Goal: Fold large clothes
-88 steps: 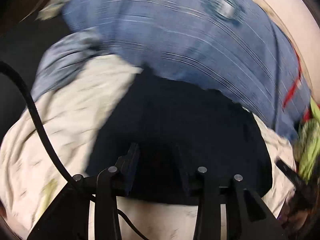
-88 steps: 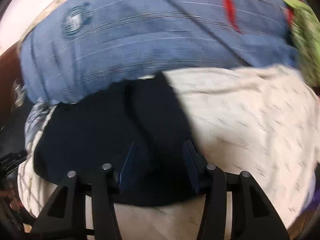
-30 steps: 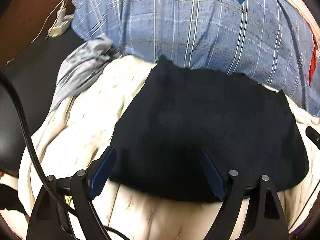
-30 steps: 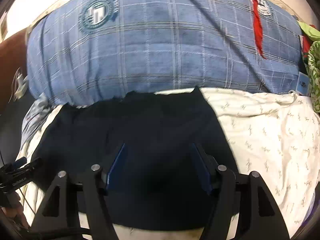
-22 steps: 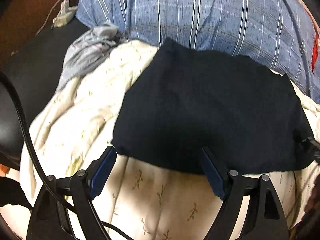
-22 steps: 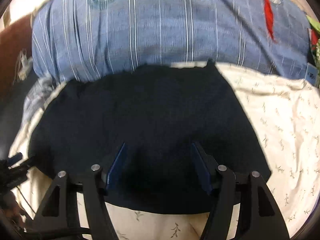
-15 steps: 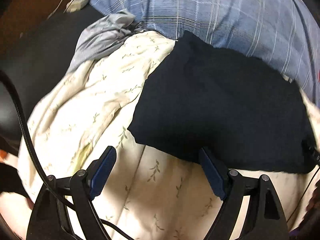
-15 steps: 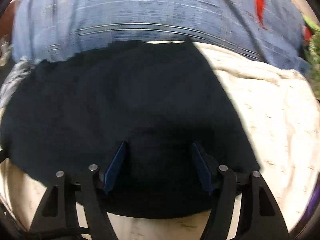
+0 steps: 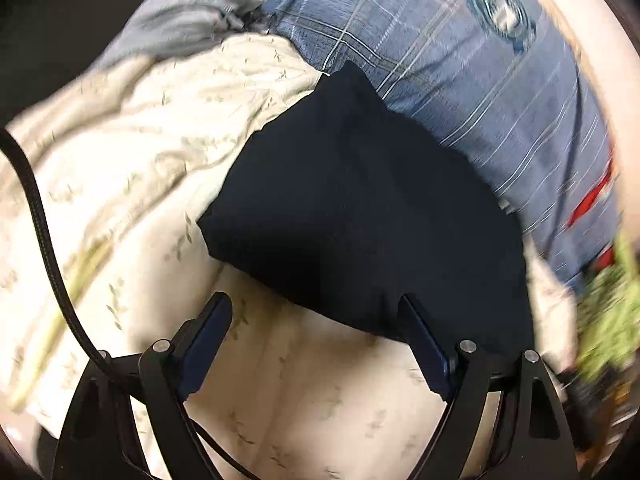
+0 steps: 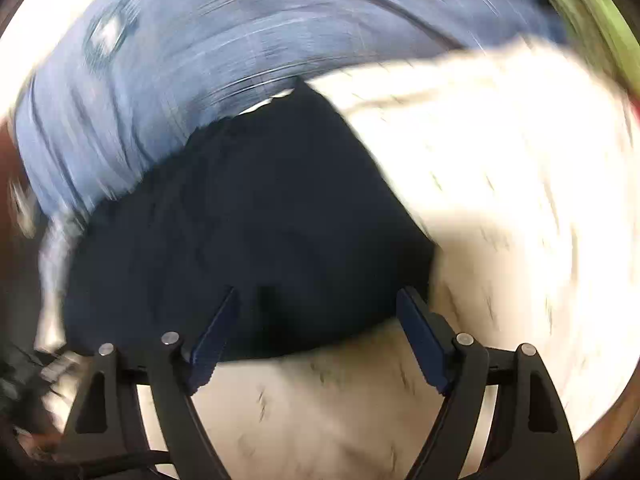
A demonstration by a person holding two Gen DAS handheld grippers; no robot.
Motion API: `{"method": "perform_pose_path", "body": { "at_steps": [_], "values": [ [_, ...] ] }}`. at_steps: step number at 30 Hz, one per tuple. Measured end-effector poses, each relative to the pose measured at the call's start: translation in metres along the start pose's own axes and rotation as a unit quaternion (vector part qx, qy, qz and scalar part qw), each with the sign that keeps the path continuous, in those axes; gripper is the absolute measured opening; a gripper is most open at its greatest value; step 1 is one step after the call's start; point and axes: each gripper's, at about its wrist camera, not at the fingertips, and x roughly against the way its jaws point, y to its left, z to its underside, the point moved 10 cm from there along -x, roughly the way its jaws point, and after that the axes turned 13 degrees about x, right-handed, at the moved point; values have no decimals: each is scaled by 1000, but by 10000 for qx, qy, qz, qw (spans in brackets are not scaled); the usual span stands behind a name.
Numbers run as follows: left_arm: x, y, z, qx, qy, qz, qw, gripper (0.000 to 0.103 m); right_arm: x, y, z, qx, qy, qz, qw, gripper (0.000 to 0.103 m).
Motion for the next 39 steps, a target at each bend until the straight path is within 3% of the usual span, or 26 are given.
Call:
{"method": "perform_pose_path", "body": {
  "at_steps": [2,7,9,14,15,16,17,18,19,22,25,32,36,39],
  "values": [
    [-2,1,1,270,149,265,9992,86,1,-12,18,-594,119,-342,9976,81],
    [-17,-4,-9,590,273,547,9964,87,-15,-16,21,-1251,-25,-891,9881,82],
    [-22,-10,-20,688,275,669,9950,89,-17,-12,13,-1353,-227,-957,9859,89],
    [-38,-24,-40,839,252,896,9921,90,-37,-3,-18,-1297,-393,-1150,9841,89],
    [-41,-28,-44,818,216,952,9919,90,-40,0,-24,-1262,-469,-1249,9830,77],
    [-44,-30,-46,760,168,950,9924,82,-44,2,-26,-1263,-447,-1330,9820,55],
    [-46,-30,-48,683,71,836,9941,67,-50,2,-26,-1299,-377,-1402,9808,43],
    [-48,-26,-49,599,23,601,9964,31,-55,2,-26,-1364,-330,-1494,9788,28],
    [-52,-23,-48,555,70,499,9972,26,-56,1,-26,-1424,-342,-1498,9778,27],
    [-47,-22,-48,665,60,686,9954,20,-39,9,-32,-975,-497,-1213,9866,20],
    [-34,-31,-49,396,-253,605,9971,18,-16,23,-42,-447,-729,-939,9919,17],
    [11,-29,-40,326,-548,743,9952,18,32,35,-46,38,-1118,-650,9916,11],
    [30,-4,-10,230,-340,507,9979,20,49,36,-18,140,-902,-640,9938,11],
    [13,33,12,563,12,311,9979,26,38,22,23,115,-463,-470,9978,11]
  ]
}}
